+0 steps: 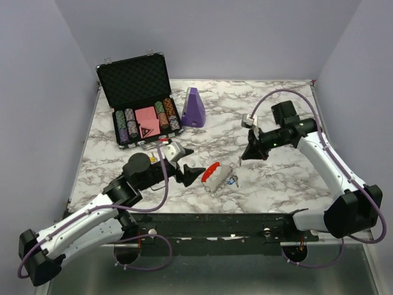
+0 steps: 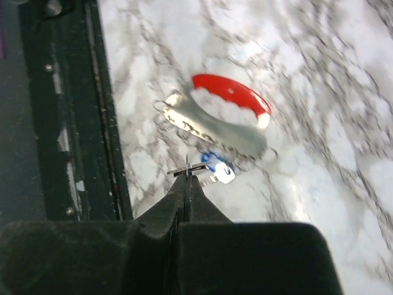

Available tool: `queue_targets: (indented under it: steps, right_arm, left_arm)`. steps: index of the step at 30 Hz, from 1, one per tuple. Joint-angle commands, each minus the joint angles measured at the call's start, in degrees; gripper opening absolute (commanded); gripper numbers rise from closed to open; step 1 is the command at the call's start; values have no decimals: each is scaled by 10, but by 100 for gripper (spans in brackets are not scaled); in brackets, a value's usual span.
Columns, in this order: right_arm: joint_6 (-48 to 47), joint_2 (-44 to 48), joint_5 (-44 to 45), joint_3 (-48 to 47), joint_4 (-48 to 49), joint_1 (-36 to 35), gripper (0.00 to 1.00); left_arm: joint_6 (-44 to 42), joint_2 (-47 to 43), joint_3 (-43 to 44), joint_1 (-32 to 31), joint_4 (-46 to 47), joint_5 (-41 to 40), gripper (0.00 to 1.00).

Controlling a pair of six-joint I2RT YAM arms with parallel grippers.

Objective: Put the keys on the keyring

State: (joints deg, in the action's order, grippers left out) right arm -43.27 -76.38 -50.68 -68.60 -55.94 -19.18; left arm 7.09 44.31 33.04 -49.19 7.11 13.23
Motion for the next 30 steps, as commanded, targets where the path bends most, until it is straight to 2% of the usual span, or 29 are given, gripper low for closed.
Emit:
queue_targets:
  steps: [1,4,7,12,17,24,30]
  right_arm:
    - [-66,0,27,34,-42,100,1]
    - [-120,0,45,50,-75,179,1]
    - [-152,5,111,69,-85,250,1]
    - [-183,-6,216,101,-79,315,1]
    - [-166,-53,281,109,-48,322,1]
    - [-123,-188,285,48,-28,320,1]
    - [-94,-233,276,8,-7,298,1]
  left_arm:
    - [-59,-103,-6,10,-90,-70,89]
    - [-95,-154,-3,14,-147,-91,93]
    - [-108,-188,-6,14,-178,-102,94]
    - [-106,-209,-28,14,-177,-90,94]
    - [-110,-205,-15,14,-191,-79,93]
    - [-117,-220,-16,14,-195,-80,94]
    - [-119,-223,-15,14,-196,-74,94]
